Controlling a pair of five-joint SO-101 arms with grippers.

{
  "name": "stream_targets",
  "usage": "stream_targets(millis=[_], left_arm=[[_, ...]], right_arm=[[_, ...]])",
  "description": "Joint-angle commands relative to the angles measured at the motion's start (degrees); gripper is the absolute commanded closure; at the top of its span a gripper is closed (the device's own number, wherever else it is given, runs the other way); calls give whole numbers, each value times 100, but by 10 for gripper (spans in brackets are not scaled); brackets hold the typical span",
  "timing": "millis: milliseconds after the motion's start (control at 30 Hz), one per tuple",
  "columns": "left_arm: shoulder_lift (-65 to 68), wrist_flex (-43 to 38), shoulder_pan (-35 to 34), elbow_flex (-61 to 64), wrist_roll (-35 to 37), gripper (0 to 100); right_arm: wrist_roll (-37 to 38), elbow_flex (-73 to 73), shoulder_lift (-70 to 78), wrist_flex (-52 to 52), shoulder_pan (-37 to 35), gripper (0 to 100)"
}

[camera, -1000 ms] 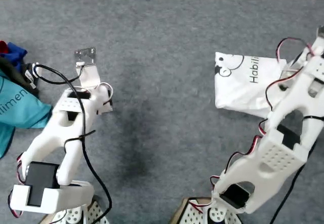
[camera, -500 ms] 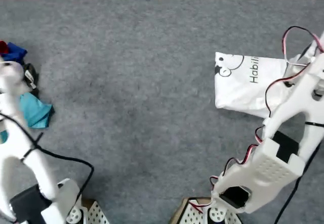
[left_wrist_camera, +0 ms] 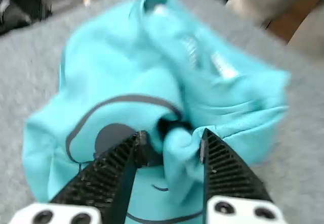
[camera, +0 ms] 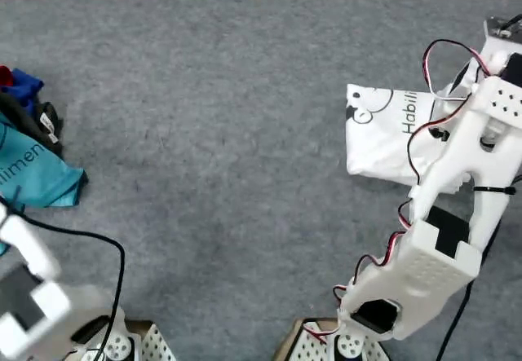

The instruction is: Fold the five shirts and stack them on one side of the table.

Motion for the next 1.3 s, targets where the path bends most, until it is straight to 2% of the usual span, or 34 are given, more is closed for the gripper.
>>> stream_targets(millis=[0, 133, 233, 333, 467, 733, 967, 1200, 1267], left_arm=[[708, -202, 0, -615, 44, 819], [1332, -193, 211, -1011, 44, 867], [1235, 70, 325, -1134, 44, 935], [822, 765, 475, -1310, 44, 984], [92, 1934, 765, -1512, 44, 981], [-1464, 3490, 1609, -1495, 44, 981], [-2774, 4941, 3086, -1495, 53, 981], [-3653, 6497, 5020, -1442, 53, 981], [-3811, 6892, 5679, -985, 53, 981]], right_arm=[[26, -4, -400, 105, -57, 961], [26, -4, -400, 105, -66, 961], [18, 4, -400, 105, -66, 961], [18, 4, -400, 105, -57, 961], [18, 347, -435, 105, -31, 961], [-387, 1156, -453, 105, 84, 961], [-422, 1314, -453, 114, 84, 961], [-369, 1262, -453, 105, 57, 959], [-360, 1262, -453, 105, 40, 959]])
